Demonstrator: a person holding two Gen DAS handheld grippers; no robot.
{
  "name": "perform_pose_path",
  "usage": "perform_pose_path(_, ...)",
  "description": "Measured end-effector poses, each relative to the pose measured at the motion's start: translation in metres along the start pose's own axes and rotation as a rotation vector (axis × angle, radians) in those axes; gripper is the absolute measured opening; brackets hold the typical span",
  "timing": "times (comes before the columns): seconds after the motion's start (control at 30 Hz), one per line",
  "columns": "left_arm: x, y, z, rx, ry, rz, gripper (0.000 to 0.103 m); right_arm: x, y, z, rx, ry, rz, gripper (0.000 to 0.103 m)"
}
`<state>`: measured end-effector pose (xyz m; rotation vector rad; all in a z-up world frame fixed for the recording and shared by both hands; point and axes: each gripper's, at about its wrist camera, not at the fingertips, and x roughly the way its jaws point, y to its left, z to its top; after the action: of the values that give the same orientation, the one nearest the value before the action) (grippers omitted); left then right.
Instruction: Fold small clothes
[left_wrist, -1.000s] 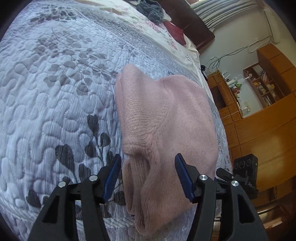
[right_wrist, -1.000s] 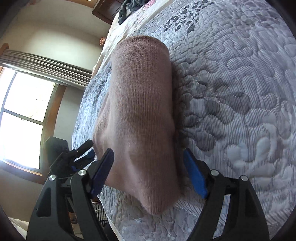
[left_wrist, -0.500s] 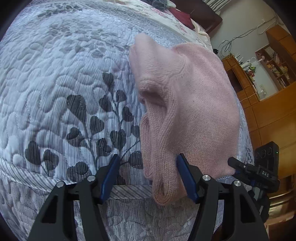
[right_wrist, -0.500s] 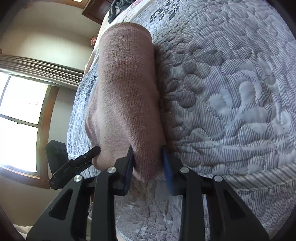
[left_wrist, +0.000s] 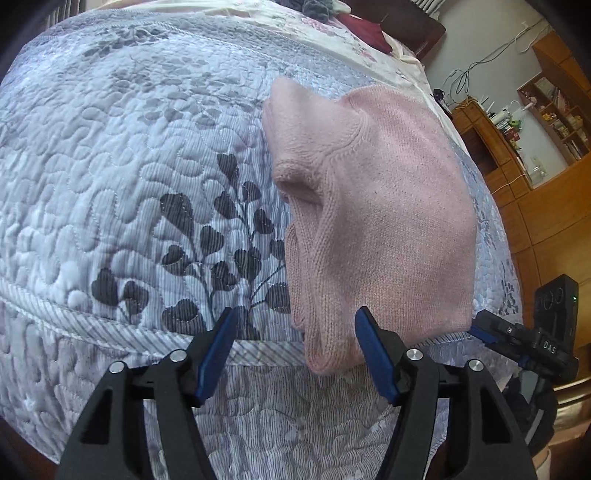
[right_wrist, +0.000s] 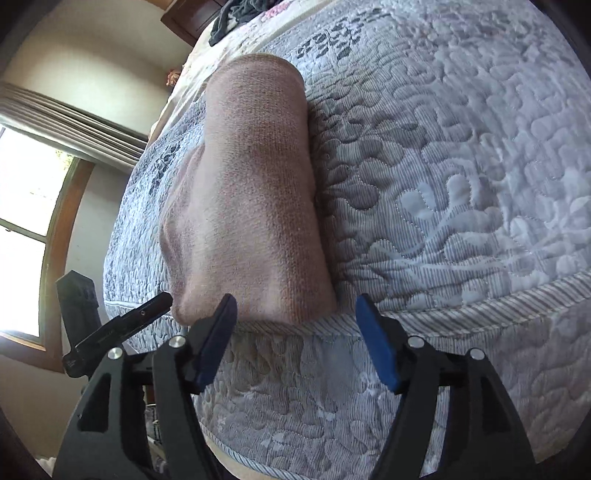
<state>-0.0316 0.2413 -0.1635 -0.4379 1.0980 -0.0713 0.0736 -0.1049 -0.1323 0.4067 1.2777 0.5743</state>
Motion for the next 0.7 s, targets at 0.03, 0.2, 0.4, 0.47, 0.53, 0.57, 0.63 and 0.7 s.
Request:
perform_pose_path(0.03,-0.005,-0.002,-0.002,0.003,-0.002,0.014,0.071,-0.006,0.005,-0.004,-0.016,-0.007,-0.023,0.073)
perform_pose_path(0.2,-0.034,-0.015,-0.014,0.027,-0.04,0.067,0.077,-0.031,0.033,-0.025,-0.088,-0.046,-0.149,0.087)
perform_pose_path(0.4,-0.058,-0.029,-0.026,0.071,-0.061,0.136,0.078,-0.049,0.063,-0.044,-0.137,-0.061,-0.273,0.091)
perform_pose_path(0.47,-0.067,-0.034,-0.031,0.077,-0.07,0.15,0.078,-0.052,0.07,-0.047,-0.152,-0.07,-0.312,0.091)
perform_pose_path(0.53,-0.074,-0.037,-0.035,0.083,-0.078,0.163,0.079,-0.058,0.079,-0.05,-0.166,-0.08,-0.352,0.091)
perform_pose_path(0.57,-0.077,-0.038,-0.037,0.087,-0.083,0.167,0.079,-0.059,0.082,-0.05,-0.176,-0.089,-0.36,0.091)
perform_pose_path(0.63,-0.085,-0.042,-0.041,0.096,-0.09,0.172,0.08,-0.063,0.09,-0.053,-0.193,-0.101,-0.377,0.092)
perform_pose_path(0.7,-0.092,-0.044,-0.045,0.103,-0.096,0.181,0.08,-0.068,0.098,-0.057,-0.204,-0.114,-0.411,0.093)
